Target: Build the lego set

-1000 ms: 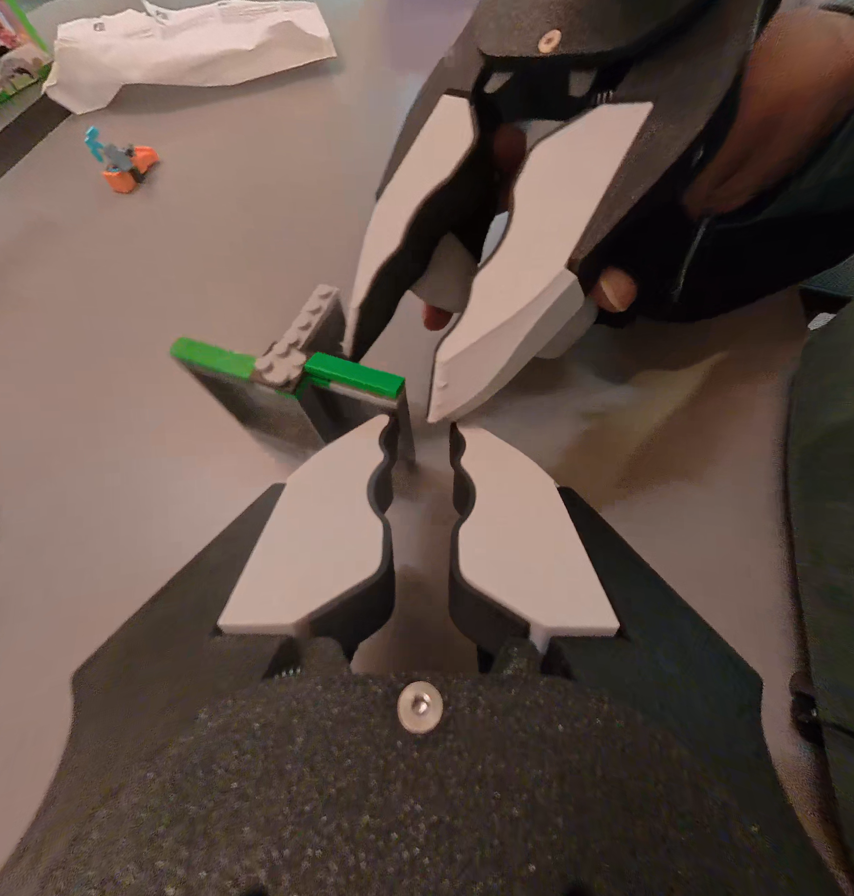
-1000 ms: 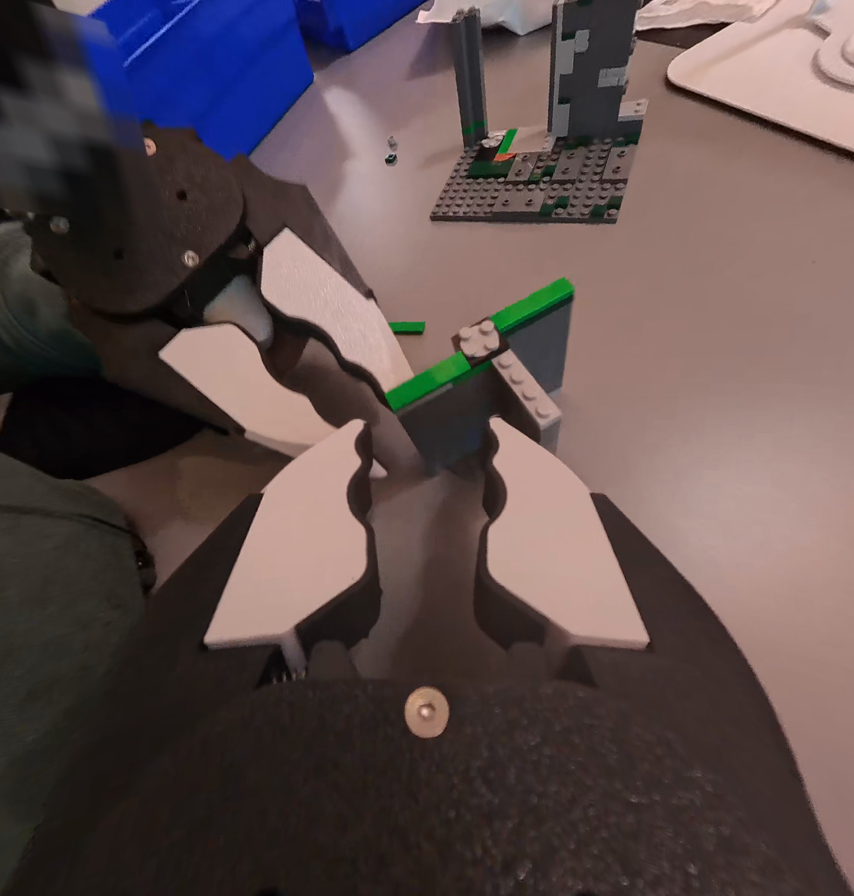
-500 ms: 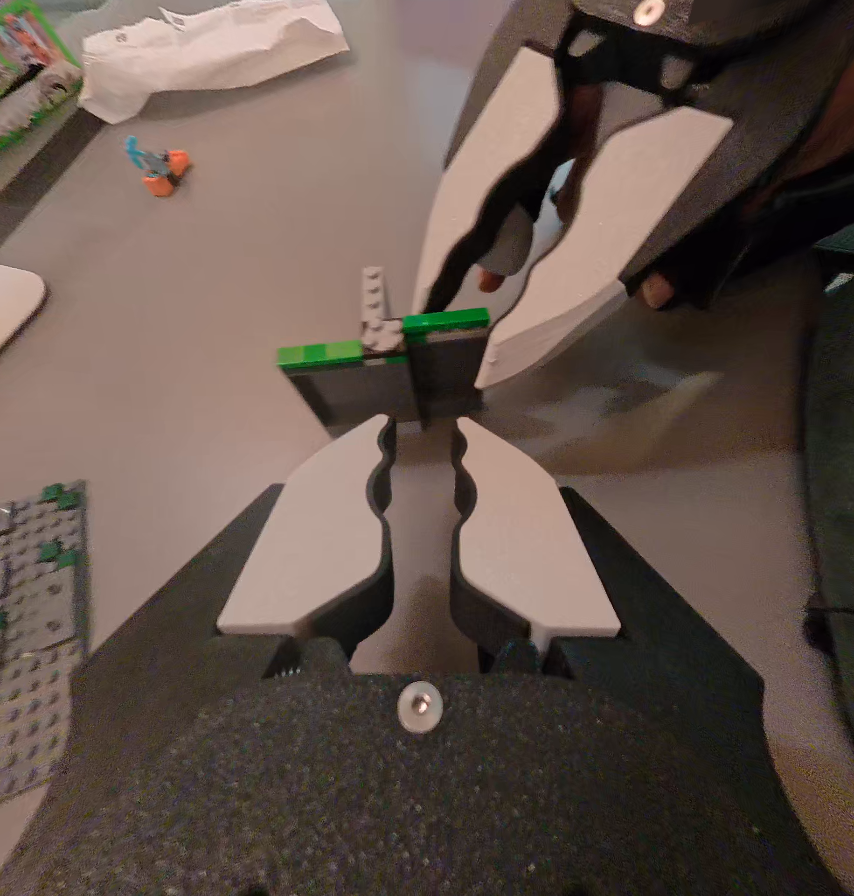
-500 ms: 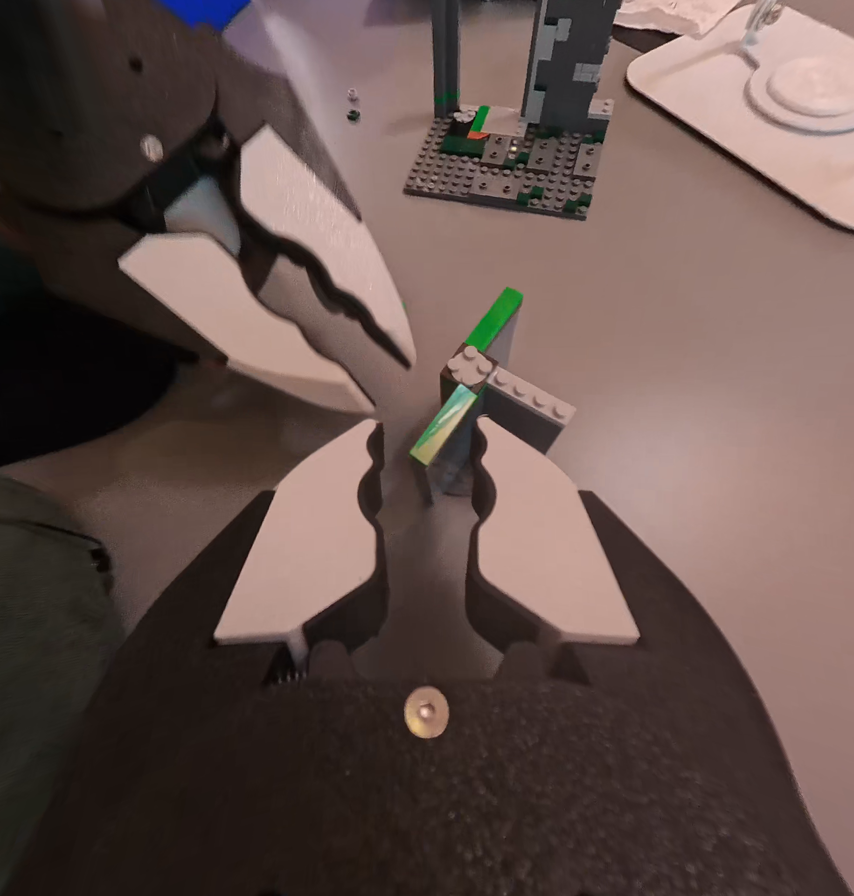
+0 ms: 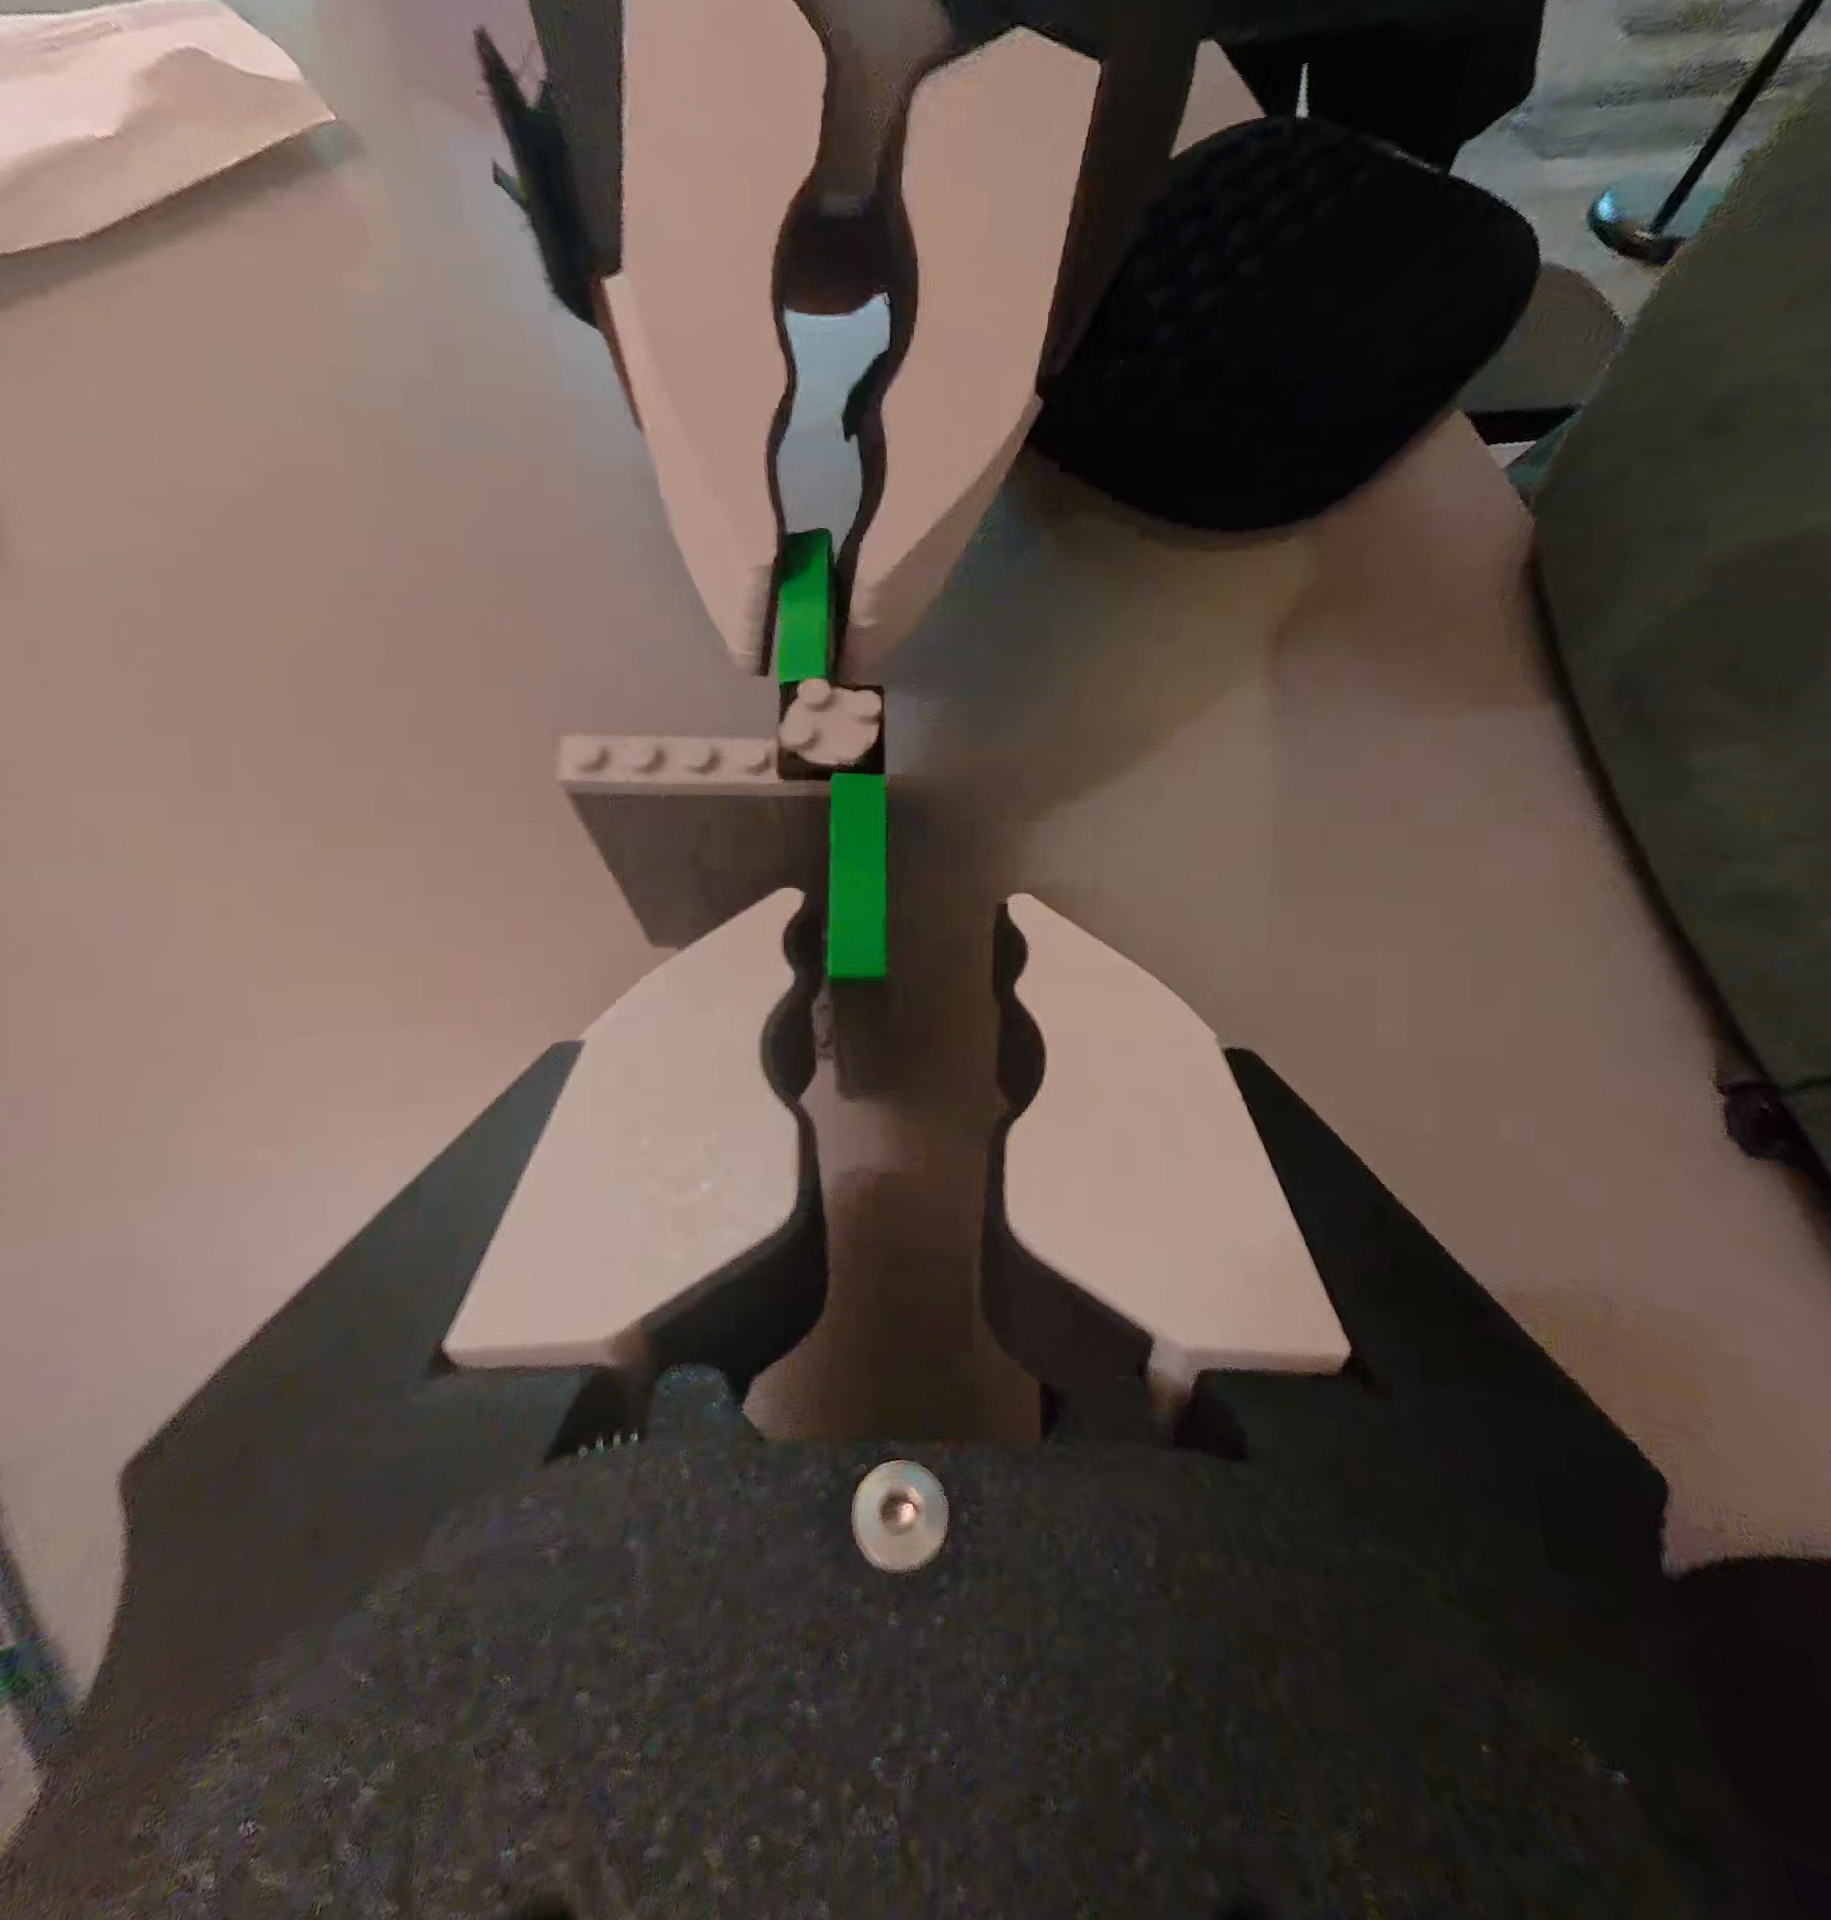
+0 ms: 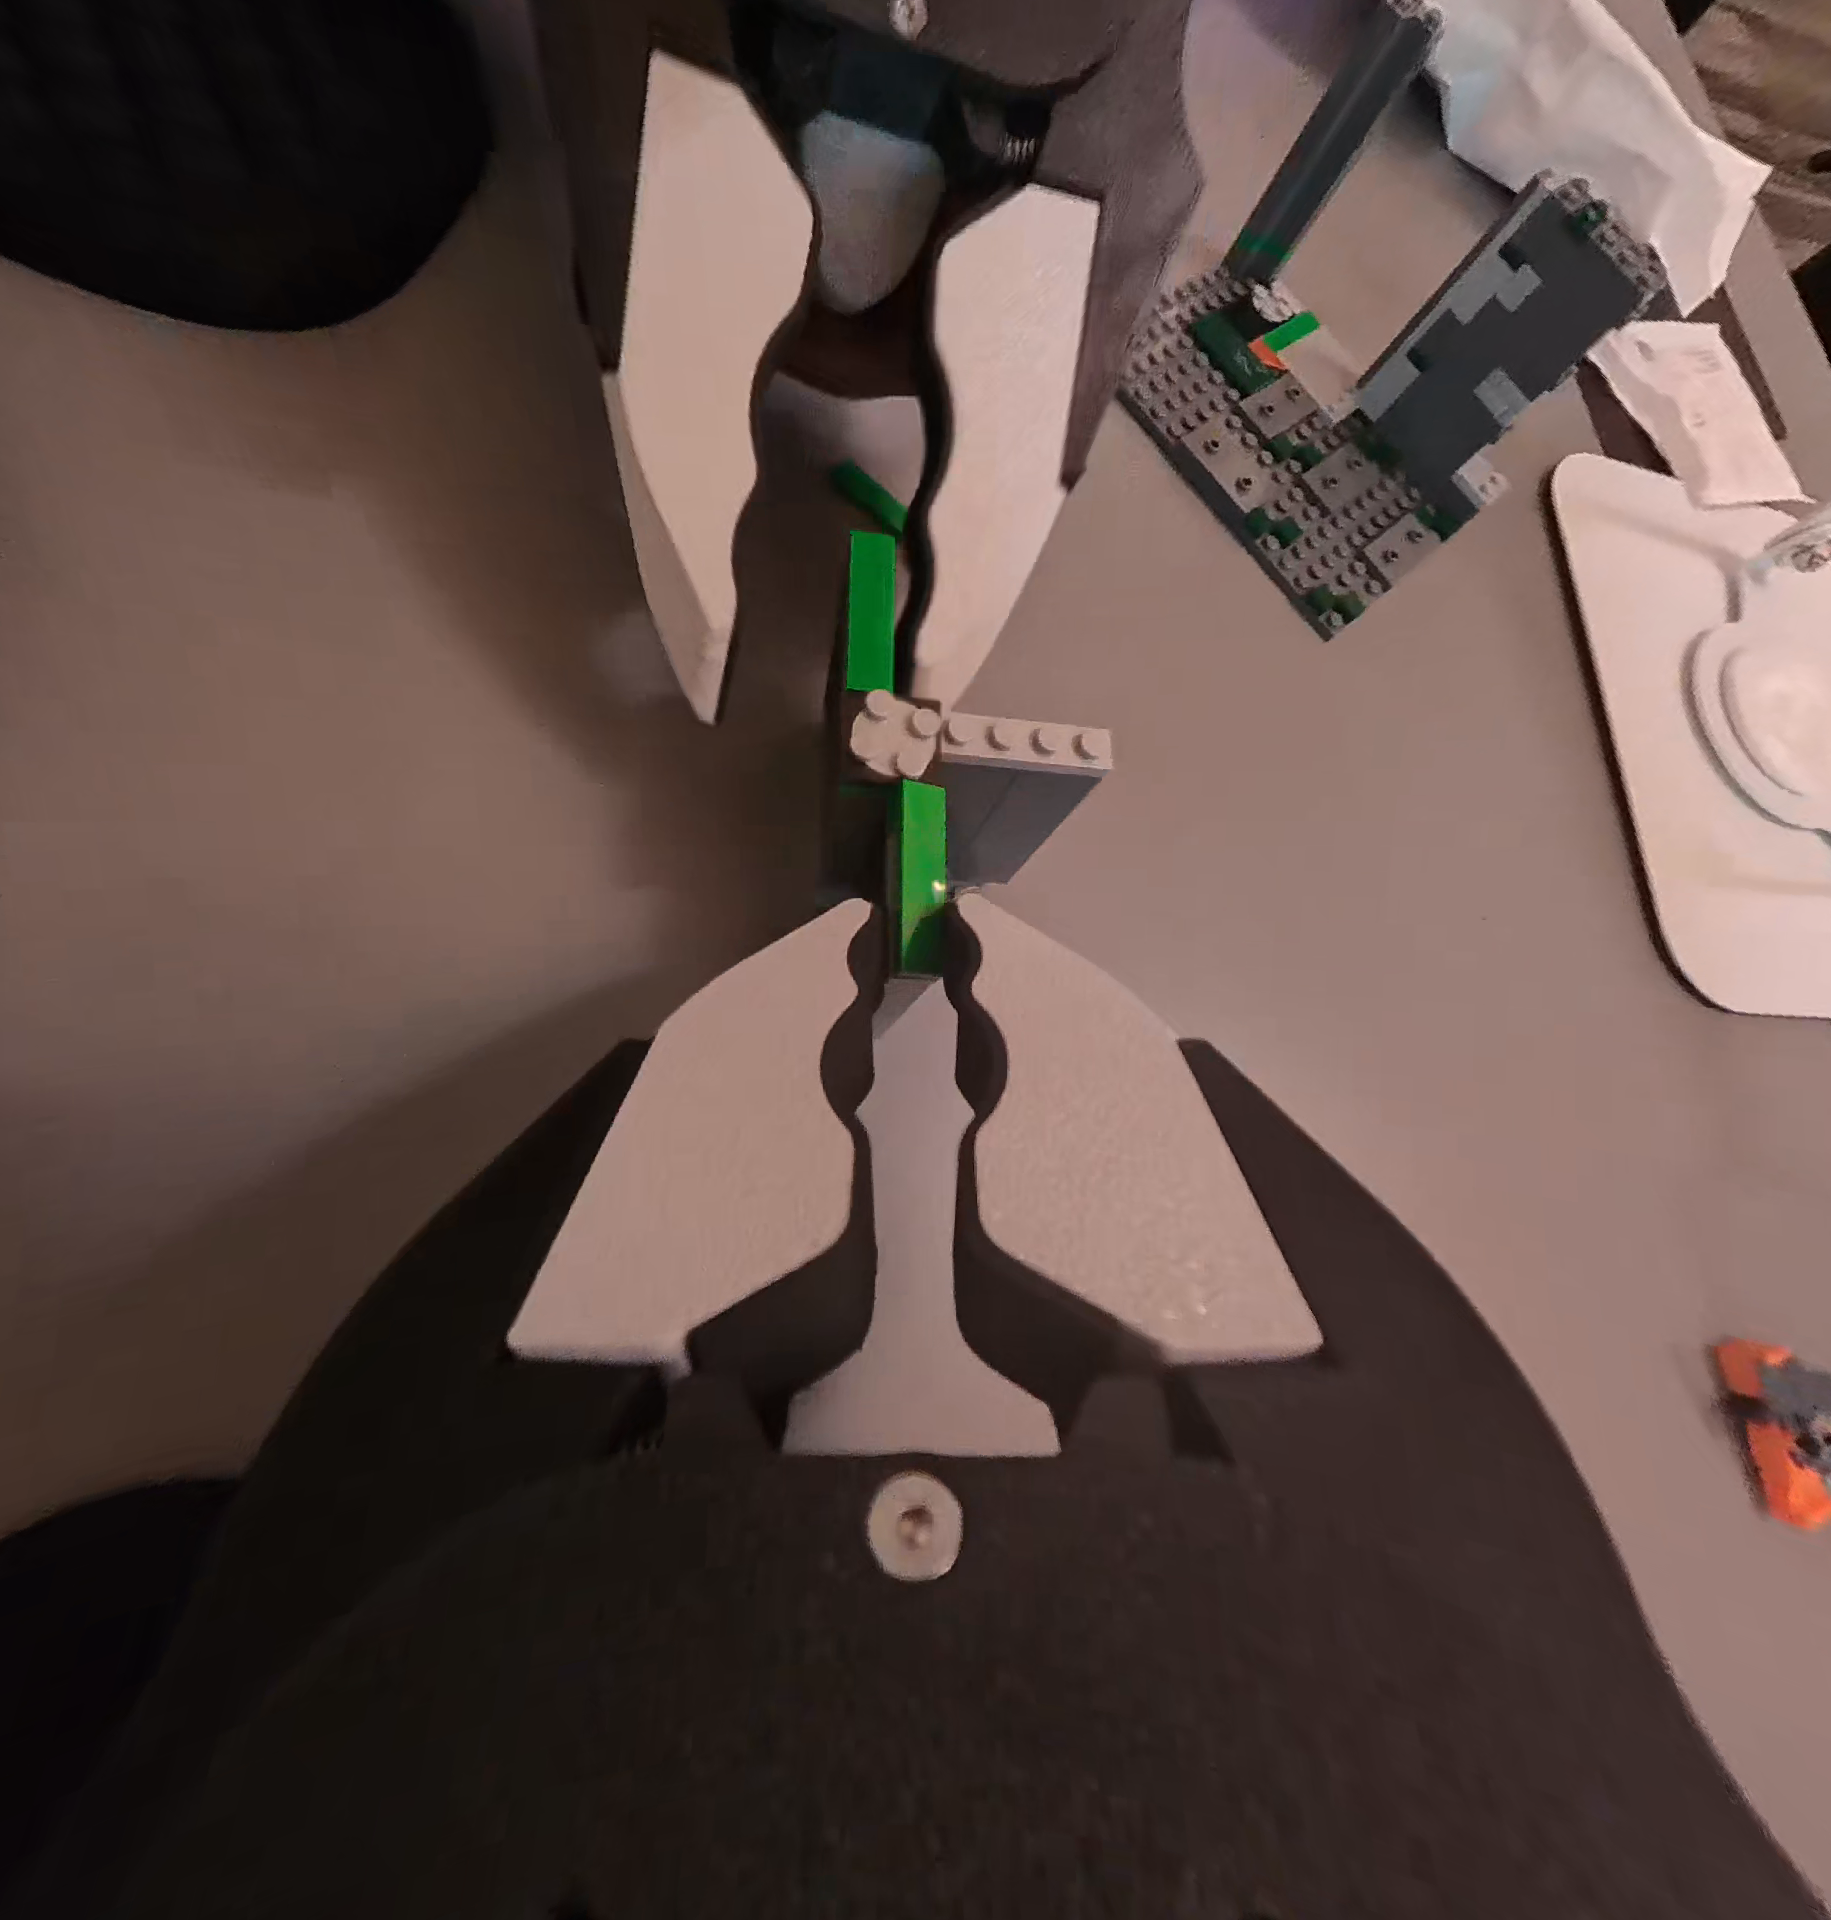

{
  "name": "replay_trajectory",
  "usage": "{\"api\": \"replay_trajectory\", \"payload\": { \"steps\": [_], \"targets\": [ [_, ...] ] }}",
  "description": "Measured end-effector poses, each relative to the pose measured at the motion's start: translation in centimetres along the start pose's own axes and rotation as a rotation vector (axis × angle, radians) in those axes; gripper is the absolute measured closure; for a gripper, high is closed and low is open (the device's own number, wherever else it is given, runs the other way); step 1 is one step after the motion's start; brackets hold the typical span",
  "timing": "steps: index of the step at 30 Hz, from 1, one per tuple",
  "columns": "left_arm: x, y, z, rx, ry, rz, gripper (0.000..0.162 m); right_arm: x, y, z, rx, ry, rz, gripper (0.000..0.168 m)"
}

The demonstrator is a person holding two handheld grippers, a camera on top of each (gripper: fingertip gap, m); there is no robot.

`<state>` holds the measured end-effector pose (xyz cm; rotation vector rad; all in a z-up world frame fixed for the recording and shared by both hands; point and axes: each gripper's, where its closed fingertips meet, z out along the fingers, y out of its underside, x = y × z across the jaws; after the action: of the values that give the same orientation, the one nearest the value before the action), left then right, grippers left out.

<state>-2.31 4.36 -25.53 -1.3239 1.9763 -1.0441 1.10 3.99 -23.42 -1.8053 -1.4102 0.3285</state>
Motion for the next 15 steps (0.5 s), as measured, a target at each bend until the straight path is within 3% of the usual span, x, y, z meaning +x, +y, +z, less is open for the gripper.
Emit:
{"api": "replay_trajectory", "payload": {
  "steps": [4, 9, 15],
  "targets": [
    [-0.4, -0.1, 0.4, 0.020, -0.069, -0.046, 0.154, 0.3, -0.2, 0.2, 0.027, 0.019, -0.007, 0.156],
    [-0.7, -0.3, 0.3, 0.044, -0.083, -0.126, 0.157, 0.7, -0.6, -0.2, 0.075, 0.097, -0.033, 0.143],
    [-0.6, -1.1, 0.4, 0.071, -0.019, -0.317, 0.158, 0.5, -0.8, -0.7, -0.007, 0.153, -0.212, 0.130]
  ]
}}
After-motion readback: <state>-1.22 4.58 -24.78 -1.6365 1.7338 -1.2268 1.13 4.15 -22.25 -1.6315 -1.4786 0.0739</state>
